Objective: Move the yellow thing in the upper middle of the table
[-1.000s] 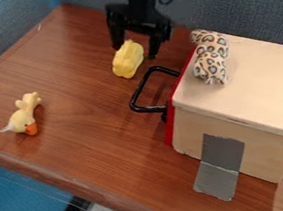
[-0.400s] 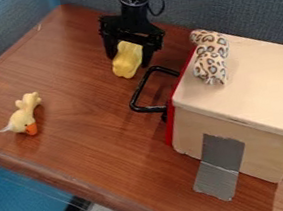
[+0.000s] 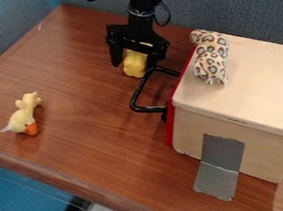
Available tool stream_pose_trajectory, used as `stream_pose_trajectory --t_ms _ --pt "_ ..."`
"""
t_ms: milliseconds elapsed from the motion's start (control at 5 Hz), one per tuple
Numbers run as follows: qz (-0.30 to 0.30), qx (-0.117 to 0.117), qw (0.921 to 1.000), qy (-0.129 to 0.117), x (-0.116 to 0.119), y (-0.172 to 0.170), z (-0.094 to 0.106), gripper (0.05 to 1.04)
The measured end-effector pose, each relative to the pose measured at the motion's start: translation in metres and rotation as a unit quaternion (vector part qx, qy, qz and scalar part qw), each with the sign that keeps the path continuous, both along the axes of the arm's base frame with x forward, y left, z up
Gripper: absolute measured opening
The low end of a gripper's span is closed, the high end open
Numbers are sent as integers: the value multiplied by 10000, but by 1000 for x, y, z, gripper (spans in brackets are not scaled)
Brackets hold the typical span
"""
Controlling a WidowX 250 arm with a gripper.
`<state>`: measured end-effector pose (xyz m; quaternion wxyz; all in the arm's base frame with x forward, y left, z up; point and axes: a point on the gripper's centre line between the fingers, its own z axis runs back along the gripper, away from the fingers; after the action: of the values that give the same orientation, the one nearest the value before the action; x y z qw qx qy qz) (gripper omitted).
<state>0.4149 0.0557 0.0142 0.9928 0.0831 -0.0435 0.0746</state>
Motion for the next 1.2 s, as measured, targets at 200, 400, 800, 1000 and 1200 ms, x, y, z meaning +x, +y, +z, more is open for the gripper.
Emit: stream_pose_trajectory --t_ms 200,400,800,1000,1200 --pt "76 53 9999 37 -6 5 -2 749" --pt "84 127 9997 -205 -8 6 21 748" --pt "263 20 9968 -756 -63 -8 75 748" --pt "326 -138 9977 -584 -112 -33 65 748" --pt "394 -149 9984 -369 -154 -47 52 748"
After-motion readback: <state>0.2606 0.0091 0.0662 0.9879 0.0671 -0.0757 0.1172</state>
